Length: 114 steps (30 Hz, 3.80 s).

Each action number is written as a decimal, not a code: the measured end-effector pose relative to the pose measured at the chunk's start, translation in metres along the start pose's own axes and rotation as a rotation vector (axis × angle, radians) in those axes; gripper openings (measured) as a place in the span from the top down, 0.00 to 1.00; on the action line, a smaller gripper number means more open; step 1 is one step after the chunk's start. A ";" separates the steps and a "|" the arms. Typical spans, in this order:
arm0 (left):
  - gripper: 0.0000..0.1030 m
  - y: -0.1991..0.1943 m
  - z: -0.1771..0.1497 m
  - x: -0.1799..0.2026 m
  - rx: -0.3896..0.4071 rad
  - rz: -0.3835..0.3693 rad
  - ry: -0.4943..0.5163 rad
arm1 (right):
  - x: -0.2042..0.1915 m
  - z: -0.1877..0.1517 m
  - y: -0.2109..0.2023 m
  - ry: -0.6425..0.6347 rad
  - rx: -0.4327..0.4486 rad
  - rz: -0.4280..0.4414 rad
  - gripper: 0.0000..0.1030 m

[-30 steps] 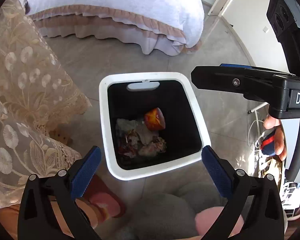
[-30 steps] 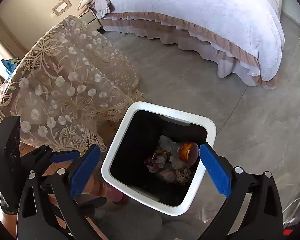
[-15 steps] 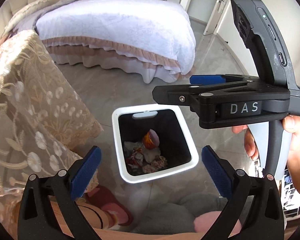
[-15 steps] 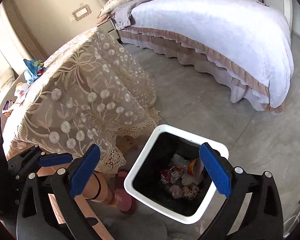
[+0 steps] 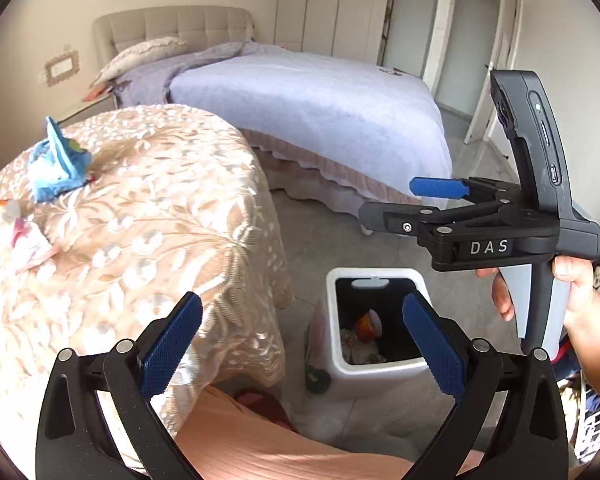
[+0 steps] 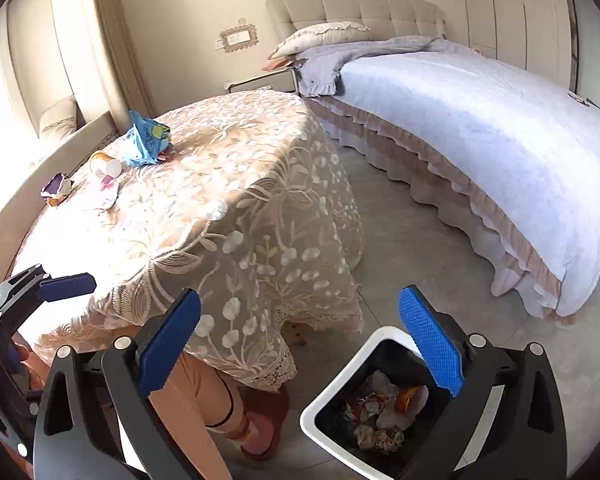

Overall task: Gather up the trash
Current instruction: 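Return both open tools from the bin to the table, then grasp the pink-and-white tube with left tool while right tool grasps the blue snack bag, then carry tube and blue bag over the bin and open both tools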

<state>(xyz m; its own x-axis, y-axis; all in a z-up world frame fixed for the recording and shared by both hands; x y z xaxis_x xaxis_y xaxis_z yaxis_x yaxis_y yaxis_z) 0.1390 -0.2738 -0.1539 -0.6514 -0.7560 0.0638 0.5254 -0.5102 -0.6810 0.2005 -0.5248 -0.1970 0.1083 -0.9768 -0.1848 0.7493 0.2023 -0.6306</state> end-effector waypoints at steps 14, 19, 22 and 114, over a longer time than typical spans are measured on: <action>0.05 -0.060 0.007 -0.142 0.145 0.168 -0.321 | -0.117 0.062 0.038 -0.244 0.061 0.077 0.04; 0.05 -0.056 0.015 -0.190 0.136 0.259 -0.403 | -0.148 0.084 0.063 -0.327 0.073 0.077 0.04; 0.05 -0.043 0.016 -0.220 0.111 0.303 -0.442 | -0.160 0.098 0.083 -0.354 0.073 0.077 0.04; 0.70 0.193 -0.060 0.133 -0.411 -0.379 0.140 | 0.118 -0.112 0.027 0.085 -0.301 -0.143 0.38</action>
<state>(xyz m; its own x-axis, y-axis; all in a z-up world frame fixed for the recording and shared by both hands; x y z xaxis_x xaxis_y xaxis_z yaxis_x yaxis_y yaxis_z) 0.1213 -0.4480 -0.3203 -0.8337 -0.4754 0.2809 0.0029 -0.5125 -0.8587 0.1607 -0.6268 -0.3207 -0.0487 -0.9899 -0.1328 0.5252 0.0877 -0.8464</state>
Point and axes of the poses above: each gripper's, at about its wrist camera, not at the fingertips, and y roughly the way its jaws point, x to its right, z to its top, the point moved 5 cm from there along y, roughly the way its jaws point, and after that the axes turned 1 degree about z, right-handed, at the moved point
